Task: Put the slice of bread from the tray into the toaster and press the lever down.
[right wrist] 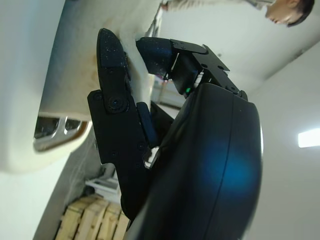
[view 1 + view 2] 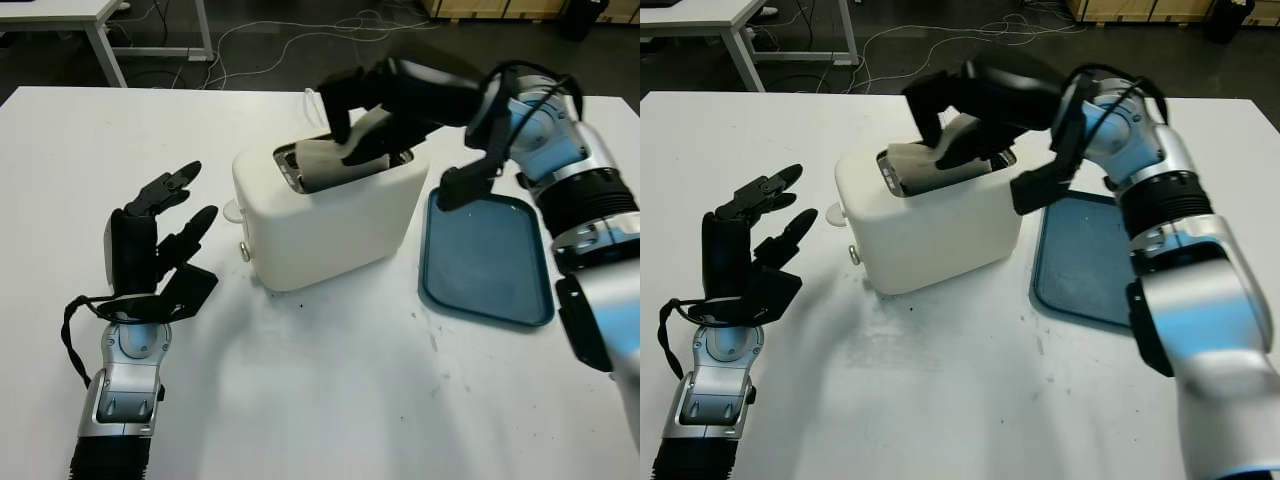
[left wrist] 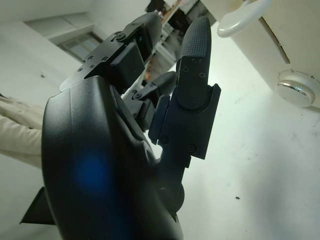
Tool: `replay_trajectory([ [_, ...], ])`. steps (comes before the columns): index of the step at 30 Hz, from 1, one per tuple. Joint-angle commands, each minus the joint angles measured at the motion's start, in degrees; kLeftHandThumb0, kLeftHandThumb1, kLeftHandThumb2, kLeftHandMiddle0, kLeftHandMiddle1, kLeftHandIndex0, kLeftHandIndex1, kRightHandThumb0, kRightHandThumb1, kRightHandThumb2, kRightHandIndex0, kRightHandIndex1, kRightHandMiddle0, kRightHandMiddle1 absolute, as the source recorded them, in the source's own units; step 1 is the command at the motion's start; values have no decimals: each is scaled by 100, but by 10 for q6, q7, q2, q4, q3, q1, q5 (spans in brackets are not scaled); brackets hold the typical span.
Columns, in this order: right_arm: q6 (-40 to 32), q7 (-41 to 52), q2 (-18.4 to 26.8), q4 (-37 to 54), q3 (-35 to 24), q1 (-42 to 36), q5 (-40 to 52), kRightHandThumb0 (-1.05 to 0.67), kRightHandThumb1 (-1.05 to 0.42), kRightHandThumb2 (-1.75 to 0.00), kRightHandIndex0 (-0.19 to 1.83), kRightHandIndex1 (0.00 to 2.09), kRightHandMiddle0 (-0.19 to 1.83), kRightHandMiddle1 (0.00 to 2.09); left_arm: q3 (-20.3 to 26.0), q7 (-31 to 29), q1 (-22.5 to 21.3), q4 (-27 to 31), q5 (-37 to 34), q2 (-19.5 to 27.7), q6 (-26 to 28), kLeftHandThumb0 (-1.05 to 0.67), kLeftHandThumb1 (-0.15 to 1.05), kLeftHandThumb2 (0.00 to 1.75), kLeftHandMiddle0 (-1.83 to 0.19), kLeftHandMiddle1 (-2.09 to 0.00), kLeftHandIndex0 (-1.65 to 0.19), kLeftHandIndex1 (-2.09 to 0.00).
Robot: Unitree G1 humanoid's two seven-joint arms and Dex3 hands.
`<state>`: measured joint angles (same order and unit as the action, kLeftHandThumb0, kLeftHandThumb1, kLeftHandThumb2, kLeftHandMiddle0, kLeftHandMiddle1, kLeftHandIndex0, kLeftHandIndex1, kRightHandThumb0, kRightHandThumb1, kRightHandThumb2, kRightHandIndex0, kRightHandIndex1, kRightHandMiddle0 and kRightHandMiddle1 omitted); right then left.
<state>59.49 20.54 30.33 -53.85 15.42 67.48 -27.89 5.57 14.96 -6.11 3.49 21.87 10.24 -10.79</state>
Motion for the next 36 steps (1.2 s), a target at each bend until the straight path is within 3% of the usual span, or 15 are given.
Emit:
replay_trajectory([
  [1,9,-12,10,-1,6,5,-7,-48,-92,-19,111,175,84,175,0,0,4,2,-2,4,-4,-55,92,21,-61,-64,-79,0],
  [12,-14,-31,15,-9,17,1,-17,-48,-92,-17,109,175,81,175,0,-3,6,4,-8,3,-5,-54,92,20,-60,-64,-79,0],
  [15,-40,-19,18,-3,17,-3,-15,-51,-90,-7,97,175,75,172,0,-1,6,2,-7,4,-5,-54,92,20,-60,-64,-79,0],
  [18,-67,15,30,16,30,0,-24,-60,-87,-1,62,134,69,114,-1,0,5,3,-6,3,-4,-54,92,20,-61,-64,-79,0],
  [20,-91,50,38,36,38,2,-25,-68,-85,0,31,95,63,49,-2,1,5,3,-3,3,-2,-54,92,20,-61,-64,-79,0],
  [22,-113,70,45,60,42,-2,-29,-75,-82,0,11,76,56,20,-3,2,5,3,0,5,-2,-54,92,20,-61,-64,-79,0],
  [24,-135,78,53,90,47,-5,-43,-83,-81,0,2,47,42,7,-2,2,6,3,0,4,-2,-54,92,21,-61,-64,-80,0],
  [27,-154,76,60,124,51,-12,-59,-88,-79,0,0,20,31,1,-1,-1,6,3,-4,4,-3,-54,92,21,-61,-64,-80,0],
  [31,-160,68,63,140,53,-14,-67,-91,-75,0,0,3,26,1,-2,2,6,3,0,4,-1,-56,92,21,-62,-64,-80,-1],
  [36,-173,63,67,155,49,-17,-68,-90,-74,-1,1,0,21,0,-2,-1,5,1,-3,5,-4,-54,92,21,-61,-64,-80,0],
])
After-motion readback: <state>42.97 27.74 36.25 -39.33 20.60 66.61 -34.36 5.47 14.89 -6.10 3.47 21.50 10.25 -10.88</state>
